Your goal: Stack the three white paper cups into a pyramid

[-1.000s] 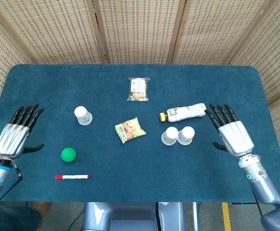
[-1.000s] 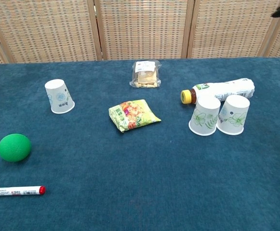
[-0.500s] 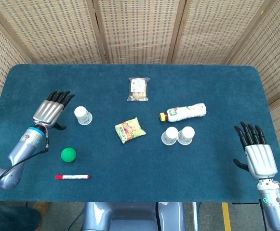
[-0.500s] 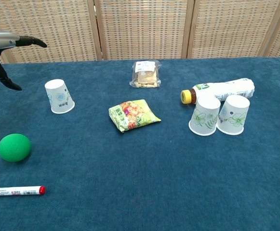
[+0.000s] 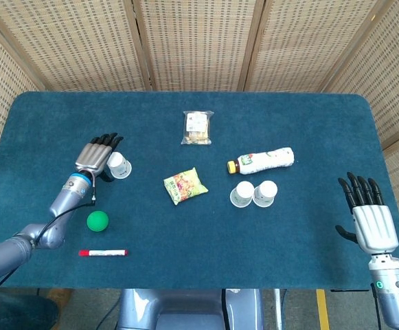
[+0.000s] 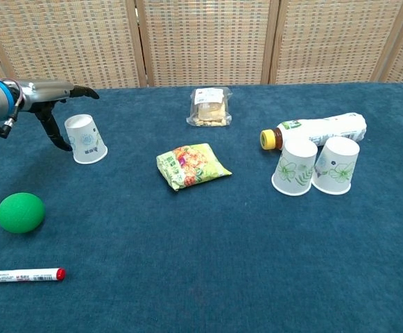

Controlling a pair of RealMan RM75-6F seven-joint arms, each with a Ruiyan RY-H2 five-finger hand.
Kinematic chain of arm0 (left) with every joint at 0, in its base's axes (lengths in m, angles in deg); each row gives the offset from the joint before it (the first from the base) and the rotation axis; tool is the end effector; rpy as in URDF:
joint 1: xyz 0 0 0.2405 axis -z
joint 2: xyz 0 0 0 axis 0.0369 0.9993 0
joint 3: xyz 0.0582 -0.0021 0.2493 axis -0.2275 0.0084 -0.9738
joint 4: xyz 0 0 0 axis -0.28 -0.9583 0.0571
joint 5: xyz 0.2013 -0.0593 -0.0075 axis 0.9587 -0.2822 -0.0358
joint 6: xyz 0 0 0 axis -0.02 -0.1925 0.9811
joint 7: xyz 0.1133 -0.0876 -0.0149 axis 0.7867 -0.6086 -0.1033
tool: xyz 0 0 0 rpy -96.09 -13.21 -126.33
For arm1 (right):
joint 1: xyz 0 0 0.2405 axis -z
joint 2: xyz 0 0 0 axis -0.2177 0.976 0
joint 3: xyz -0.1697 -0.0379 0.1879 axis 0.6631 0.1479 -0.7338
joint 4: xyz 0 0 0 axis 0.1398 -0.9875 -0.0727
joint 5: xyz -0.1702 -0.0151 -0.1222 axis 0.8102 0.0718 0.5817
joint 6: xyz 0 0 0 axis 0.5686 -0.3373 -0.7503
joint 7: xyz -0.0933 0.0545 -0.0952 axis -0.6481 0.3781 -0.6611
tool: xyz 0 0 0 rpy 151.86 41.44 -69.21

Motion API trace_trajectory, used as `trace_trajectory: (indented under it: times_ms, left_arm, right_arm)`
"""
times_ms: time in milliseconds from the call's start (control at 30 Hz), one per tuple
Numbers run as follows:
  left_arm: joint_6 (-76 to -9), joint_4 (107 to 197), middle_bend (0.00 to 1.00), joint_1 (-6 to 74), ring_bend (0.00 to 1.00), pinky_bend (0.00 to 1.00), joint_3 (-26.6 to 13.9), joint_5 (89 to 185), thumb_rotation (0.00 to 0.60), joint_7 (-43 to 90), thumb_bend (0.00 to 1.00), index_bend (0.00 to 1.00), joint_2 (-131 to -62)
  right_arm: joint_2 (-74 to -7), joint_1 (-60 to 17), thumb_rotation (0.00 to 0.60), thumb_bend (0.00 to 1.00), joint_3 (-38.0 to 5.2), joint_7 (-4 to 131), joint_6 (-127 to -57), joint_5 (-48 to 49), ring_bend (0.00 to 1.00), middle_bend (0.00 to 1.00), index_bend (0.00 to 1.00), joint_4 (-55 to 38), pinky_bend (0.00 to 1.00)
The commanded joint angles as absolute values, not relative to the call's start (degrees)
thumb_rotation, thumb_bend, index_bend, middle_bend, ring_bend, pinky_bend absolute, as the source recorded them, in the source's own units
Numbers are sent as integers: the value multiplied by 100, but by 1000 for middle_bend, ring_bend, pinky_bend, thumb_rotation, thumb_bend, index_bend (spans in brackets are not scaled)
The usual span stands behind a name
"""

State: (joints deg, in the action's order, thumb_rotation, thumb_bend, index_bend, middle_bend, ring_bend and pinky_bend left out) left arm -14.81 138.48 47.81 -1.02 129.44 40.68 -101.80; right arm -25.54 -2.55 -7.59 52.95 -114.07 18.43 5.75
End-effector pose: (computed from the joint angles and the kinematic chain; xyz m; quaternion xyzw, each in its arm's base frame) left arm -0.2070 0.4423 0.0208 -0.7311 -0.3864 -0.2529 0.5022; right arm -0.2934 -0.2319 0.1448 0.6256 -0.3122 0.3784 0.6066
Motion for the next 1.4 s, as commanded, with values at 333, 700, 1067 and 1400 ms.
trace_trajectory:
  times_ms: [333, 700, 1067, 1400]
  left_arm:
    - [-1945, 13427, 414, 5006, 425, 454, -97, 12785, 600, 4349, 196, 579, -10639]
    - [-2667, 15536, 431, 4718, 444, 471, 4, 13844, 600, 3668, 195, 588, -9478]
    - [-2911, 16973, 432, 4962, 444, 471, -805, 16468, 600, 2929, 193, 584, -9401]
    - [-2363, 16344, 432, 5549, 443, 471, -803, 16578, 600, 3161, 192, 587, -10555]
  right_arm:
    - [-2540, -153, 600, 0, -938, 5332, -11330, 1880, 0, 0, 0, 556, 0]
    - [-2477, -66, 600, 0, -1041, 5419, -11319, 1985, 0, 0, 0, 646, 0]
    - [-2421, -6, 600, 0, -1127, 5451, -11288, 2026, 0, 0, 0, 717, 0]
    - [-2415, 29, 600, 0, -1181, 5475, -11234, 2037, 0, 0, 0, 695, 0]
